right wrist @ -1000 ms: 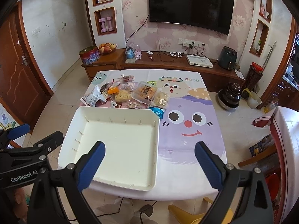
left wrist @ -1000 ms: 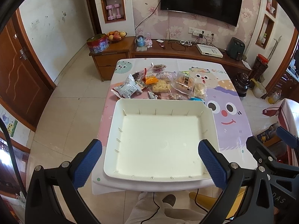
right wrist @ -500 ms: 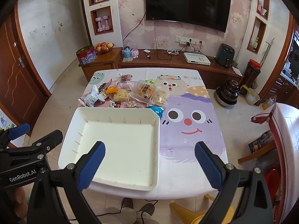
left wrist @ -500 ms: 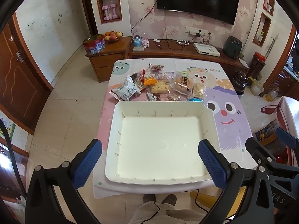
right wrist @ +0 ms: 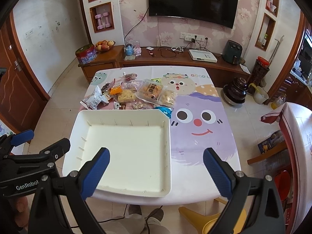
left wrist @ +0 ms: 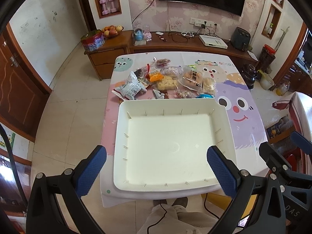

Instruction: Organize snacks

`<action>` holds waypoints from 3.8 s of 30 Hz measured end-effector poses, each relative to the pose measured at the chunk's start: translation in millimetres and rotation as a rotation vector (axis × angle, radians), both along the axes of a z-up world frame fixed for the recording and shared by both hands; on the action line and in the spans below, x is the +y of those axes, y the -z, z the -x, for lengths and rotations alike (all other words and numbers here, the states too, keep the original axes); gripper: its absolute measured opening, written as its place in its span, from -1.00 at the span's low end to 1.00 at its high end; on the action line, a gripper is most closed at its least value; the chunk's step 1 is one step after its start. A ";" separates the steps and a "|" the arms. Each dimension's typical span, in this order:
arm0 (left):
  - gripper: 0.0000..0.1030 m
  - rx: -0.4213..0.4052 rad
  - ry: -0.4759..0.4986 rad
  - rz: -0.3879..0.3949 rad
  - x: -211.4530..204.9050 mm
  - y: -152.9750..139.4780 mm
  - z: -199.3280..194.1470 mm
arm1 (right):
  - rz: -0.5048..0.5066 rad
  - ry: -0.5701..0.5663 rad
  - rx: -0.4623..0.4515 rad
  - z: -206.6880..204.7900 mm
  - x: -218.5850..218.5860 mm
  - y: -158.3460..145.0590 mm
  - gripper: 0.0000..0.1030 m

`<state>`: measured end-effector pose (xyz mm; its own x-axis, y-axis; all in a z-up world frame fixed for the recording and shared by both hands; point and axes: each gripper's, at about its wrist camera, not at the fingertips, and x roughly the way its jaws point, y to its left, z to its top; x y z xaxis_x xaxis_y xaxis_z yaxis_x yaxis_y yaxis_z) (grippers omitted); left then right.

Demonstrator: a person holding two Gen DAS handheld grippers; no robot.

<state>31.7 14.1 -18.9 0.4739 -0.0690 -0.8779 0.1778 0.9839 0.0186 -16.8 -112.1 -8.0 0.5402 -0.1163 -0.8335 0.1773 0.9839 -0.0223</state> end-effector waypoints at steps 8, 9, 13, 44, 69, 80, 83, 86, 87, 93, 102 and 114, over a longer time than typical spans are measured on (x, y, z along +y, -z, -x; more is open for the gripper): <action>0.99 -0.018 0.005 -0.007 6.4 -7.2 -2.7 | 0.004 -0.003 -0.008 -0.5 0.4 -3.4 0.89; 0.99 -0.022 0.006 -0.008 6.7 -8.4 -3.2 | 0.005 -0.002 -0.010 -0.9 0.6 -4.6 0.89; 0.99 -0.036 0.017 -0.003 7.2 -12.1 -6.6 | 0.010 0.006 -0.021 -3.2 0.6 -10.9 0.89; 0.99 -0.145 -0.045 -0.018 60.5 -22.6 -99.3 | 0.026 0.094 -0.068 -42.5 -15.1 -23.4 0.88; 0.99 0.162 -0.069 -0.055 76.1 132.4 -270.0 | -0.116 0.070 0.230 -256.5 -132.3 130.1 0.65; 0.99 0.275 0.053 -0.188 42.9 208.9 -315.5 | -0.220 0.096 0.376 -307.1 -145.1 211.8 0.59; 0.99 0.311 0.054 -0.176 42.4 224.4 -323.5 | -0.216 0.085 0.404 -312.5 -141.1 225.2 0.59; 0.99 0.325 0.056 -0.154 39.5 230.9 -327.4 | -0.217 0.074 0.421 -317.0 -137.9 234.3 0.54; 0.99 0.325 0.057 -0.165 37.0 233.4 -327.8 | -0.216 0.069 0.427 -317.6 -136.5 236.9 0.52; 0.78 0.362 0.071 -0.185 28.9 255.5 -330.8 | -0.233 0.048 0.461 -321.3 -132.2 249.8 0.17; 0.11 0.388 0.036 -0.127 32.5 263.7 -330.2 | -0.228 0.031 0.454 -319.3 -133.9 253.8 -0.18; -0.11 0.254 -0.020 -0.109 38.8 219.7 -296.7 | -0.251 0.035 0.392 -300.4 -138.8 238.2 -0.38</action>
<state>328.4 52.9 -238.6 0.2377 0.0396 -0.9705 0.1709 0.9819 0.0819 283.6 -250.9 -246.2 0.1779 0.1025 -0.9787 0.2366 0.9609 0.1437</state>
